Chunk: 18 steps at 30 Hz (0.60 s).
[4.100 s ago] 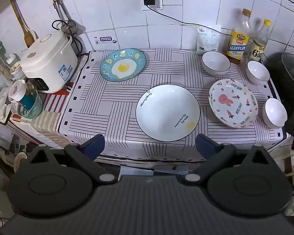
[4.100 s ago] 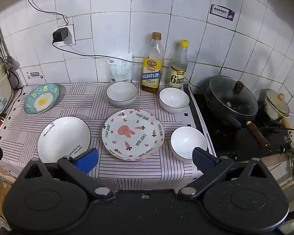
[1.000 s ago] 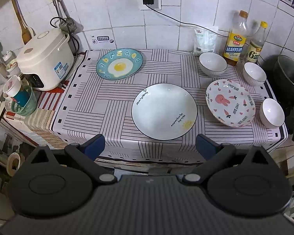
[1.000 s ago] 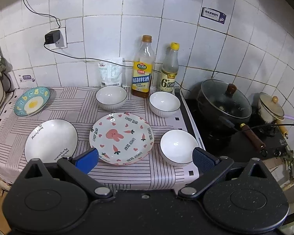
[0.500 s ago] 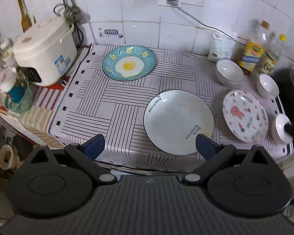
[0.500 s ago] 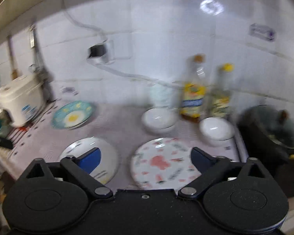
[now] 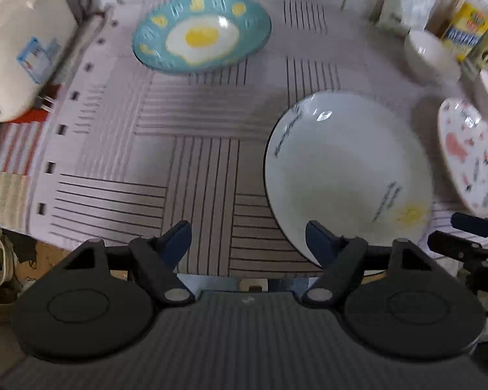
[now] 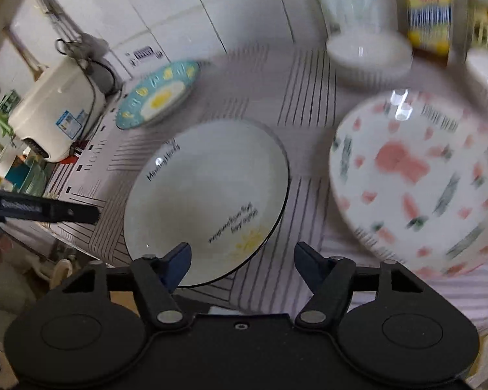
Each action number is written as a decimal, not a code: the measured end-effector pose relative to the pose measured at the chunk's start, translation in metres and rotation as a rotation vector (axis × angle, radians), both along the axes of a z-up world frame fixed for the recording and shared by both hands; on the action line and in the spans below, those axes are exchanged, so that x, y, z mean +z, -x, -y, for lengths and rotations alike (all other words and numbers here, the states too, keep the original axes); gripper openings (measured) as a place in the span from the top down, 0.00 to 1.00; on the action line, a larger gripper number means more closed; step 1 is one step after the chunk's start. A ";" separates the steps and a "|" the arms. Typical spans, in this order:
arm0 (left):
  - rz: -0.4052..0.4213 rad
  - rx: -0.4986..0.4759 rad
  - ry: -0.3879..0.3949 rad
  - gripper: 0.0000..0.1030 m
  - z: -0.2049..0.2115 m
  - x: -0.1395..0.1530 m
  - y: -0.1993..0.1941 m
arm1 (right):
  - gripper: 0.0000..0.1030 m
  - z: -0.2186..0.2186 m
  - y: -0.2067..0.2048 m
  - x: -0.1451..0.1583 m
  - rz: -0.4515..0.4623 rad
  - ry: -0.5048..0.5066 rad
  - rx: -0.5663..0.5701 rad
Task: Organize plates and bowls
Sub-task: 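Reach both grippers to the white Morning Honey plate and grip its rim, then lift the white plate with both grippers, set it beside the egg plate, open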
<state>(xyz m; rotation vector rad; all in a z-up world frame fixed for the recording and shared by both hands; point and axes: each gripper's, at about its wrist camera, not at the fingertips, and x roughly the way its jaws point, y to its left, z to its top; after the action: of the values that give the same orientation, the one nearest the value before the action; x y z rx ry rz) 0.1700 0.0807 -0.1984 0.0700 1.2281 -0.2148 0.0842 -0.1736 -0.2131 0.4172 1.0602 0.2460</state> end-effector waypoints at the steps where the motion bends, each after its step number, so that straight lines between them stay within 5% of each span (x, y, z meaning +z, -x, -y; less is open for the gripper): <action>1: -0.008 -0.010 0.016 0.27 -0.002 -0.008 -0.002 | 0.32 -0.001 0.000 -0.008 -0.017 -0.013 -0.011; 7: -0.102 0.024 0.129 0.44 -0.014 -0.041 -0.022 | 0.57 -0.003 -0.004 -0.032 -0.053 -0.064 -0.105; 9: -0.102 0.000 0.132 0.52 -0.011 -0.041 -0.026 | 0.79 -0.003 -0.006 -0.035 -0.048 -0.062 -0.132; 10: -0.099 -0.021 0.139 0.55 -0.009 -0.041 -0.030 | 0.82 -0.003 -0.005 -0.035 -0.041 -0.056 -0.140; 15: -0.117 -0.089 0.171 0.85 -0.001 -0.048 -0.046 | 0.83 -0.005 -0.001 -0.039 -0.011 -0.054 -0.175; 18: -0.119 -0.129 0.141 0.84 0.008 -0.047 -0.049 | 0.83 -0.004 -0.003 -0.044 -0.012 -0.079 -0.193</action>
<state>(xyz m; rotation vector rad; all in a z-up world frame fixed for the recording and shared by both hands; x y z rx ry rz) 0.2193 0.0725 -0.2456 0.0142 1.3245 -0.4218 0.0877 -0.1696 -0.2570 0.5890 1.0168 0.1134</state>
